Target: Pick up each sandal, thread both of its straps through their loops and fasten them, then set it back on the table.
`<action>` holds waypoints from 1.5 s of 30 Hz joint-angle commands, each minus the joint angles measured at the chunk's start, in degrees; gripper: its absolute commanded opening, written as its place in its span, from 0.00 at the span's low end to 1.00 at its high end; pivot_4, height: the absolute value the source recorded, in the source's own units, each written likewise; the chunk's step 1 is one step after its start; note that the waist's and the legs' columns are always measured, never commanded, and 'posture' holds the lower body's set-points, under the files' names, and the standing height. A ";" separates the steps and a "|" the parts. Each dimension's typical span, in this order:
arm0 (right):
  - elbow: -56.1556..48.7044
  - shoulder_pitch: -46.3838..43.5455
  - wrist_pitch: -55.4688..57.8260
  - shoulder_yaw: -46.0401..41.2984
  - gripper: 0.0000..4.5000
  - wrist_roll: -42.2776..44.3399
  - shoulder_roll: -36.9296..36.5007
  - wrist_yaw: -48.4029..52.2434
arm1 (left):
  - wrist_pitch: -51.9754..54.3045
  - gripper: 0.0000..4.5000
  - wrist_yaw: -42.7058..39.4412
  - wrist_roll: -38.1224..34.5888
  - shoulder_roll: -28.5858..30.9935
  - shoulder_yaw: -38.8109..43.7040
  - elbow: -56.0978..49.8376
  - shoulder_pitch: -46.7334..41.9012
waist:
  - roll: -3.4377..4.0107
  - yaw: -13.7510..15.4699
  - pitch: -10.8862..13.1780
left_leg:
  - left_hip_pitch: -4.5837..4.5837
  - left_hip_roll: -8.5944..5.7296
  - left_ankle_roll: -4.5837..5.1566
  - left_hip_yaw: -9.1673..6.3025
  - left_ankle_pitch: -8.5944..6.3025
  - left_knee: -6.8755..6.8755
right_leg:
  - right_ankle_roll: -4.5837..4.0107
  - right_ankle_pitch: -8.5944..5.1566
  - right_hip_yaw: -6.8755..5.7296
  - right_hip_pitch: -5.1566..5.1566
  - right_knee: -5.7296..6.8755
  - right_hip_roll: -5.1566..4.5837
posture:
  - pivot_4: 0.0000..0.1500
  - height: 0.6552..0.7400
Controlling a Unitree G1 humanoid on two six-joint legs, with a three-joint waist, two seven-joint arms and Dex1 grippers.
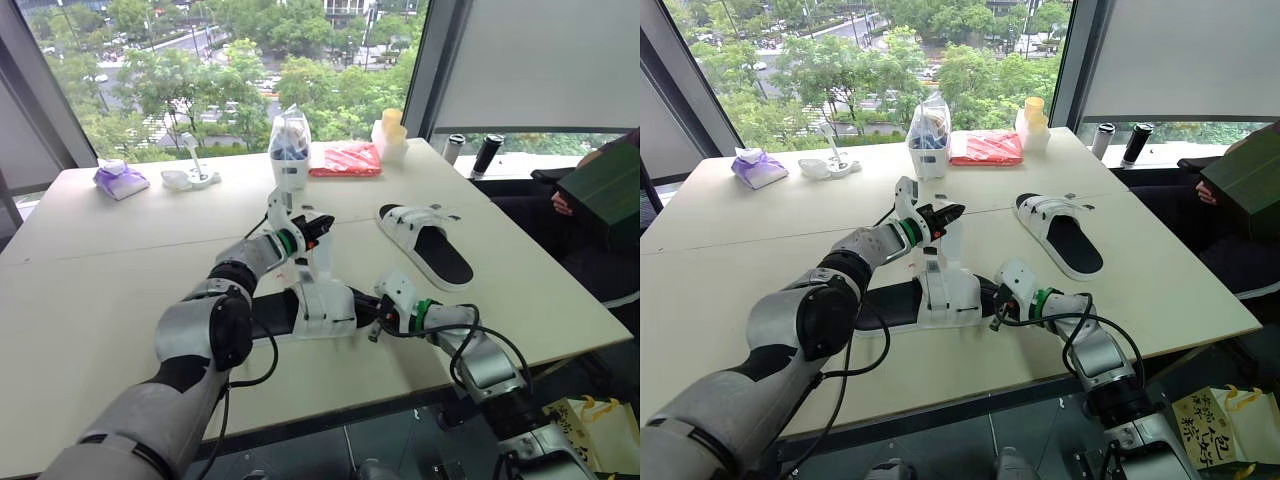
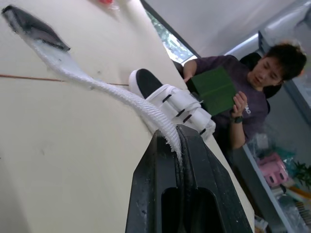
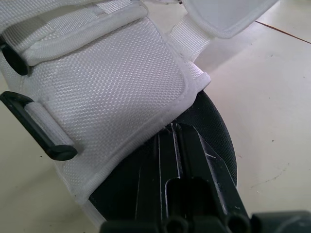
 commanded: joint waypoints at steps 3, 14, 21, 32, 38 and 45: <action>1.22 1.98 0.67 1.75 0.00 -0.64 -0.36 1.24 | -16.26 0.01 -18.74 13.41 0.90 -15.55 -4.36 -1.07 | 0.02 0.02 -0.01 | 0.00 0.00 0.00 0.01 0.00 -0.01 | -0.07 0.03 0.00 0.01 -0.01 0.00 | 1.00 1.00; 4.32 0.88 -0.61 1.92 0.00 -0.56 -1.17 3.80 | -75.00 0.01 9.03 48.25 12.11 -46.09 -10.53 7.79 | 0.05 0.59 -0.05 | 0.00 0.00 0.01 0.04 -0.01 0.03 | -0.22 0.12 0.13 0.04 -0.04 0.00 | 1.00 1.00; 7.81 -0.70 -2.17 2.01 0.00 -1.08 -0.70 4.32 | -78.49 0.01 46.57 68.51 16.07 -59.42 -9.85 3.87 | 0.00 0.84 -0.02 | 0.59 0.00 0.02 0.06 -0.02 0.04 | 0.04 -0.03 0.14 0.62 -0.06 -0.01 | 1.00 1.00; 11.72 -0.59 -4.92 2.50 0.00 -2.34 -0.96 4.58 | -78.37 0.89 71.79 78.95 18.14 -69.23 -6.04 -0.14 | 0.00 0.74 -0.03 | 0.74 0.01 0.01 0.11 -0.02 -0.04 | 0.06 -0.04 0.13 0.68 -0.02 -0.02 | 1.00 1.00; 14.03 -1.36 -6.27 2.70 0.00 -2.62 -0.82 4.75 | -84.20 0.99 70.15 75.92 21.03 -67.25 -6.28 -0.34 | 0.00 0.71 -0.03 | 0.78 0.02 0.01 0.13 -0.02 0.00 | 0.05 -0.04 0.13 0.71 -0.01 -0.02 | 1.00 1.00; 17.96 -2.88 -8.59 3.33 0.00 -3.44 -0.11 5.05 | -90.36 0.99 67.79 73.10 26.63 -65.56 -8.54 0.75 | -0.03 0.28 -0.05 | 0.84 0.03 0.01 0.13 -0.02 0.02 | 0.02 -0.02 0.13 0.77 0.00 -0.03 | 1.00 1.00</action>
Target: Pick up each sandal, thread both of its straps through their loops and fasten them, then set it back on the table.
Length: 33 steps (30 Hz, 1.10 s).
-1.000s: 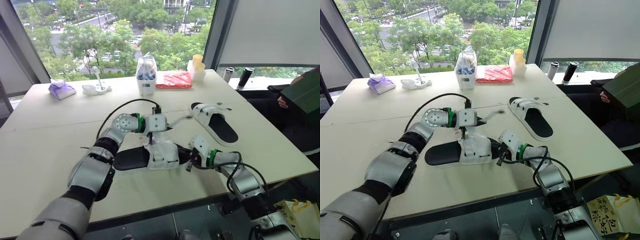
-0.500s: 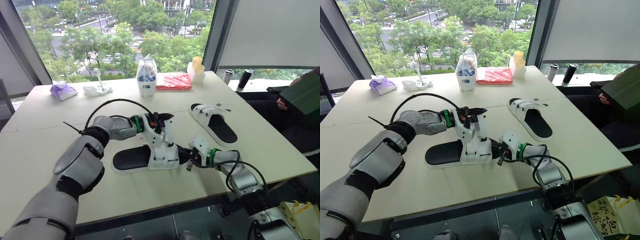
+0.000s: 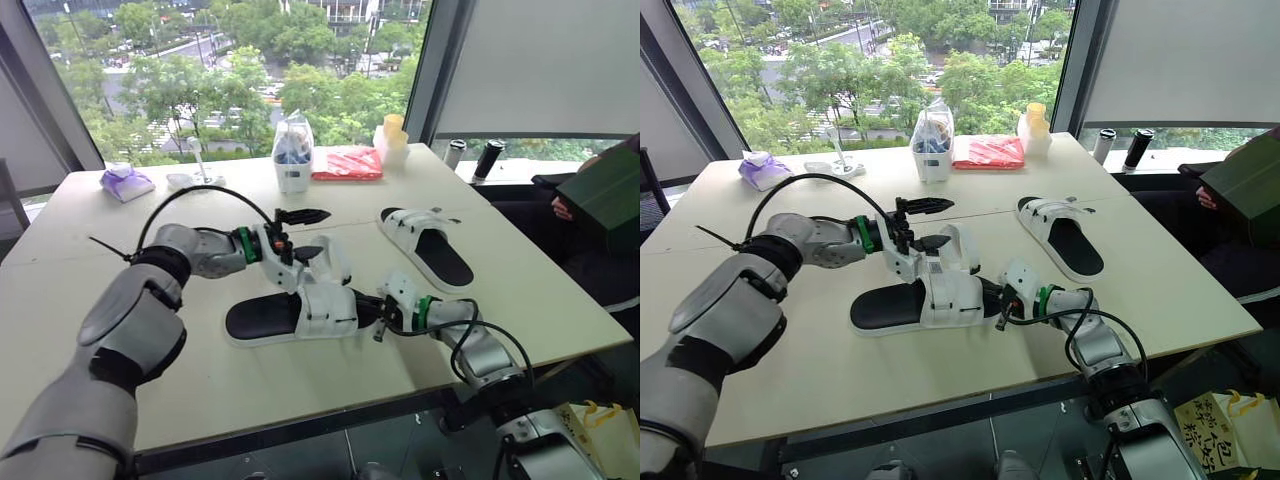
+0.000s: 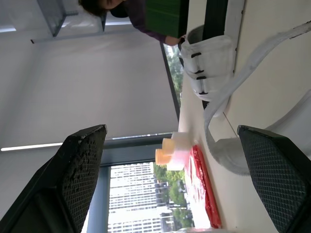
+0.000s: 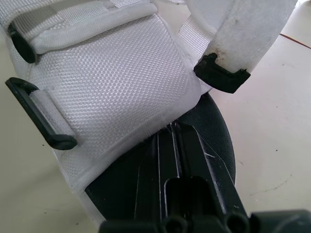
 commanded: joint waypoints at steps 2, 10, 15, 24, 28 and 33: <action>6.36 1.22 0.59 3.10 0.00 -3.59 0.32 -0.01 | -1.77 0.99 -17.18 -15.80 -0.06 10.37 3.75 0.15 | -0.01 -0.03 -0.02 | 0.01 0.00 0.00 0.00 0.00 0.02 | -0.03 0.01 0.00 0.02 0.00 0.00 | 1.00 1.00; 8.68 0.27 -0.67 3.47 0.00 -3.71 0.94 0.02 | 76.01 0.99 -85.08 -79.23 -7.22 39.66 -36.70 16.25 | -0.10 -1.13 -0.07 | 0.04 0.06 0.01 0.06 0.01 0.13 | -0.54 0.04 0.01 0.11 0.00 -0.04 | 1.00 1.00; 9.26 0.00 -0.80 3.84 0.00 -3.56 1.45 -0.05 | 116.50 0.99 -71.91 -98.31 -8.32 46.30 -67.84 28.03 | -0.10 -1.55 -0.09 | 0.09 0.08 0.02 -0.13 0.02 0.03 | -0.16 0.08 0.01 0.13 0.10 0.07 | 1.00 1.00; 10.93 -0.94 -1.07 4.30 0.00 -3.66 2.13 0.34 | 125.77 0.99 -61.83 -97.57 -10.09 43.49 -79.46 36.85 | -0.12 -1.24 -0.08 | 0.94 0.06 -0.02 -0.14 -0.01 0.05 | -0.47 -0.11 0.02 0.92 -0.07 0.04 | 1.00 1.00; 11.51 -1.46 -1.17 4.36 0.00 -3.84 2.51 0.19 | 125.70 0.99 -60.19 -96.66 -12.97 42.54 -77.66 34.69 | -0.15 -1.38 -0.09 | 0.89 0.06 -0.02 -0.11 -0.01 0.04 | -0.47 -0.11 0.03 0.92 -0.18 0.02 | 1.00 1.00; 11.70 -1.69 -1.24 4.43 0.00 -4.02 3.06 -0.08 | 125.55 0.99 -58.13 -93.91 -15.77 41.60 -72.48 31.29 | -0.15 -1.76 -0.10 | 0.92 0.06 -0.02 -0.11 -0.01 -0.08 | -0.47 -0.11 0.02 0.86 -0.19 0.05 | 1.00 1.00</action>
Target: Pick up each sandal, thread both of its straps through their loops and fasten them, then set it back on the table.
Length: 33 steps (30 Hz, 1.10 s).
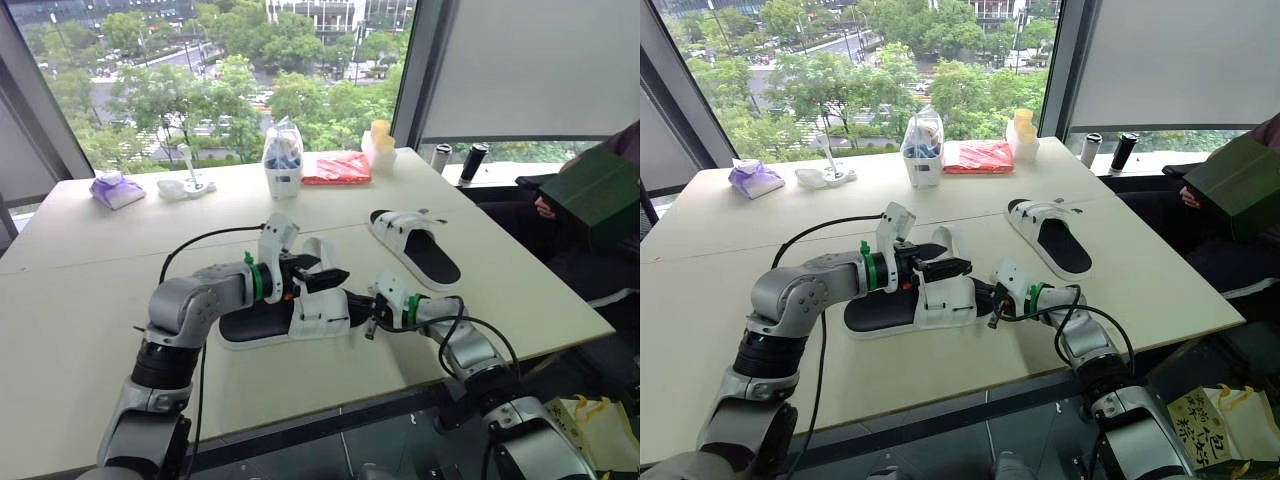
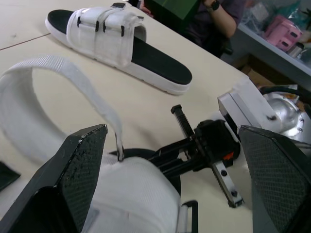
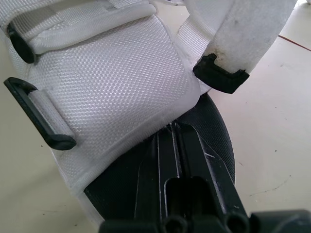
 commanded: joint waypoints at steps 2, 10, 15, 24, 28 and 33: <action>4.66 1.74 1.95 2.83 0.00 -3.60 0.63 -0.42 | 0.32 0.99 4.00 2.84 -2.80 0.21 5.76 -4.72 | -0.01 -0.02 0.00 | 0.00 0.00 0.00 -0.01 0.00 -0.02 | 0.00 0.00 -0.01 -0.01 0.00 0.00 | 1.00 1.00; 4.18 2.11 2.05 2.41 0.00 -3.51 0.85 -1.29 | -0.35 0.99 3.41 4.60 -4.36 -0.01 10.29 -7.27 | -0.02 -0.09 0.01 | -0.01 0.00 0.00 0.00 -0.01 -0.10 | 0.00 0.01 -0.01 -0.08 -0.14 0.00 | 1.00 1.00; 4.16 2.21 1.95 2.67 0.00 -3.76 1.01 -1.63 | -2.69 0.99 4.22 8.16 -6.14 -1.58 15.63 -9.20 | -0.01 -0.04 0.00 | 0.00 -0.01 -0.01 0.00 -0.01 -0.22 | -0.01 0.02 -0.02 -0.06 -0.44 0.00 | 1.00 1.00; 4.36 1.61 2.01 2.94 0.00 -4.66 1.29 -2.11 | -10.57 0.50 6.94 12.32 -12.63 1.24 31.05 -14.88 | -0.04 -0.05 0.02 | -0.08 -0.02 -0.01 0.07 -0.01 -0.26 | 0.00 0.03 -0.02 -0.09 -0.71 -0.02 | 1.00 1.00; 4.02 2.08 2.10 2.72 0.00 -4.79 1.20 -2.09 | -13.12 0.04 7.94 13.13 -13.68 2.45 34.06 -16.13 | -0.04 -0.05 0.02 | -0.02 -0.02 -0.01 0.07 -0.01 -0.44 | 0.01 0.03 -0.03 -0.13 -0.71 -0.02 | 1.00 1.00; 3.81 2.33 2.39 2.65 0.00 -4.82 1.22 -2.20 | -12.09 0.01 2.86 11.37 -12.46 1.88 29.18 -14.89 | -0.04 -0.02 0.02 | -0.03 -0.03 -0.01 0.07 -0.01 -0.63 | 0.02 0.04 -0.03 -0.18 -0.71 -0.02 | 1.00 1.00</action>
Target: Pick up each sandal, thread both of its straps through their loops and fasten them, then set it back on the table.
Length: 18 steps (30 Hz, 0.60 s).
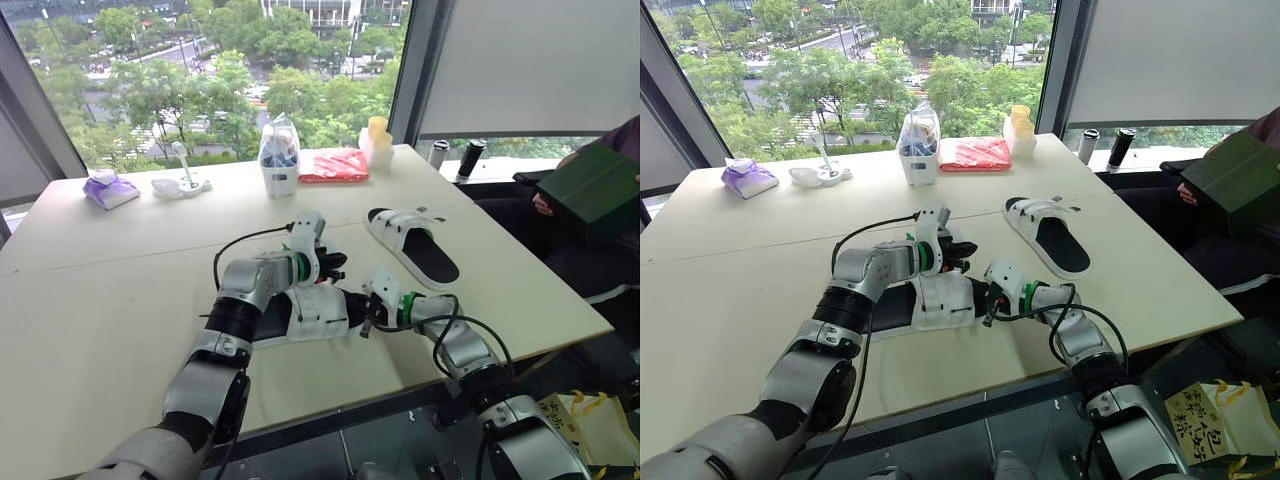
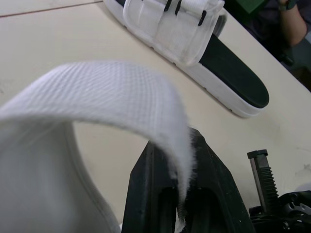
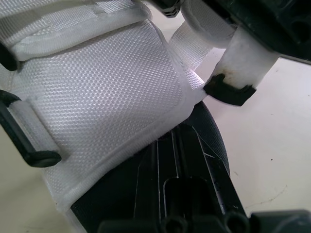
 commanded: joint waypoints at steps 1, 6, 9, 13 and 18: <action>4.24 2.73 3.04 2.51 0.00 -3.20 0.26 -0.83 | 1.82 0.01 -5.24 -2.81 1.58 0.80 -6.64 -0.60 | 0.00 0.00 0.00 | 0.00 0.00 0.00 0.00 0.00 -0.05 | 0.00 0.00 0.00 -0.02 0.00 0.00 | 1.00 1.00; 4.38 3.05 3.17 2.62 0.00 -3.19 0.27 -0.45 | 16.45 0.01 -13.02 -12.61 6.37 5.83 -9.47 -1.06 | 0.01 -0.05 -0.01 | 0.04 0.01 0.00 -0.02 0.00 -0.21 | 0.00 0.01 -0.02 -0.08 0.01 0.02 | 1.00 1.00; 4.49 3.28 3.25 2.76 0.00 -3.23 0.18 -0.07 | 22.98 0.01 -15.98 -16.24 9.23 7.58 -8.59 -1.87 | 0.00 -0.05 0.00 | 0.01 0.01 0.00 -0.03 0.00 -0.17 | -0.01 0.00 -0.02 -0.08 0.01 0.01 | 1.00 1.00; 4.43 3.76 3.54 2.74 0.00 -3.11 -0.25 0.64 | 27.18 0.01 -17.42 -18.06 10.55 8.44 -7.58 -1.58 | -0.02 -0.01 0.00 | 0.00 0.00 0.00 -0.04 0.00 -0.16 | -0.01 0.00 -0.02 -0.06 -0.02 0.00 | 1.00 1.00; 3.74 4.48 4.05 2.57 0.00 -3.04 -0.85 1.09 | 28.67 0.01 -17.20 -18.14 9.18 7.60 -9.34 0.77 | -0.02 0.01 0.00 | 0.00 0.00 0.00 -0.05 0.00 -0.19 | -0.01 0.00 -0.03 -0.06 -0.03 -0.01 | 1.00 1.00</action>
